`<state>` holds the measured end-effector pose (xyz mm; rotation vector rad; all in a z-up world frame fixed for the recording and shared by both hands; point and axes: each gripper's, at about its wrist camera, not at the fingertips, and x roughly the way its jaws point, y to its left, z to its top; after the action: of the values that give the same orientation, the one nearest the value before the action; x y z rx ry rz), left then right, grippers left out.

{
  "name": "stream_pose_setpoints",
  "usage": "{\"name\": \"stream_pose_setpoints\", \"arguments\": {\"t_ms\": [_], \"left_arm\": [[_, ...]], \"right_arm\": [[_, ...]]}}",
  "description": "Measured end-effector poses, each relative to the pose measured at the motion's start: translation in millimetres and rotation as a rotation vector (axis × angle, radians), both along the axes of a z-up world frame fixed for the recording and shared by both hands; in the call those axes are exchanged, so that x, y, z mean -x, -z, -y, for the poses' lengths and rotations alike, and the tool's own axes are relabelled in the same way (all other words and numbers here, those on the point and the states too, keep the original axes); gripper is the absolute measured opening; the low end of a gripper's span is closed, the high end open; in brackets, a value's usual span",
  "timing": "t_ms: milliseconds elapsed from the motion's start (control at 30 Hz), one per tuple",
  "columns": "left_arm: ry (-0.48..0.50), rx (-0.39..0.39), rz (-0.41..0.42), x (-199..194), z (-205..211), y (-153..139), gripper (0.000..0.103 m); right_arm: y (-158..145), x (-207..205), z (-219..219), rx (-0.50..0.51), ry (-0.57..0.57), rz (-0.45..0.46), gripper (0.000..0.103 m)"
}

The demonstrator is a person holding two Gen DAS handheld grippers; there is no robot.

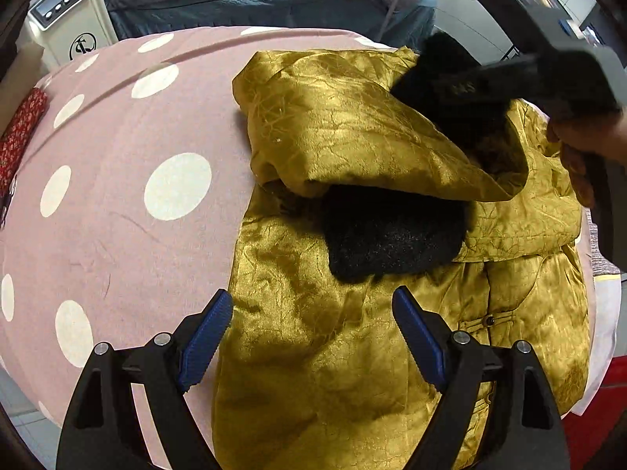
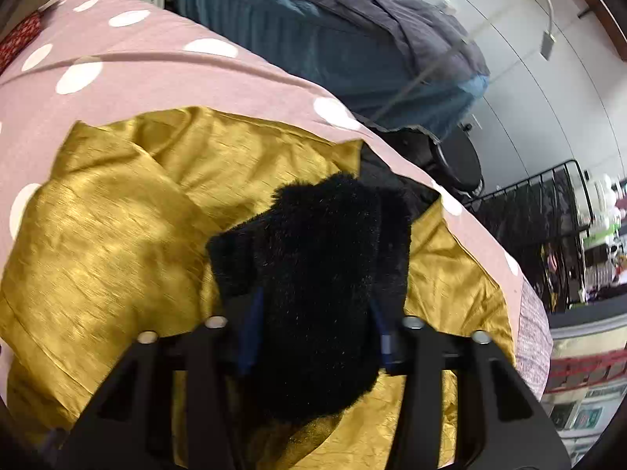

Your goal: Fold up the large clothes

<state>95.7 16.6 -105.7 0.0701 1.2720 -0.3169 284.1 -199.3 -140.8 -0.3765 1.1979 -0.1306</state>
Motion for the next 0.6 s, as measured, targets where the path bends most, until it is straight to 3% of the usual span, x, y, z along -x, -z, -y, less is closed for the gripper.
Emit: {"name": "stream_pose_setpoints", "arguments": {"t_ms": [167,267,433,600], "left_arm": [[0.024,-0.003,0.003,-5.1,9.4,-1.3,0.081],[0.047,0.003,0.009,-6.6,19.7,-5.2,0.081],[0.093,0.0,0.012,-7.9,36.2,-6.0,0.081],[0.117,-0.004,0.014,-2.4,45.7,-8.7,0.081]], "right_arm": [[-31.4,35.7,79.5,-0.235,0.258,0.136,0.025],[-35.6,65.2,117.9,-0.358,0.389,0.184,0.025],[-20.3,134.7,166.9,-0.489,0.615,0.212,0.025],[7.6,187.4,192.8,-0.623,0.804,0.155,0.026]]}}
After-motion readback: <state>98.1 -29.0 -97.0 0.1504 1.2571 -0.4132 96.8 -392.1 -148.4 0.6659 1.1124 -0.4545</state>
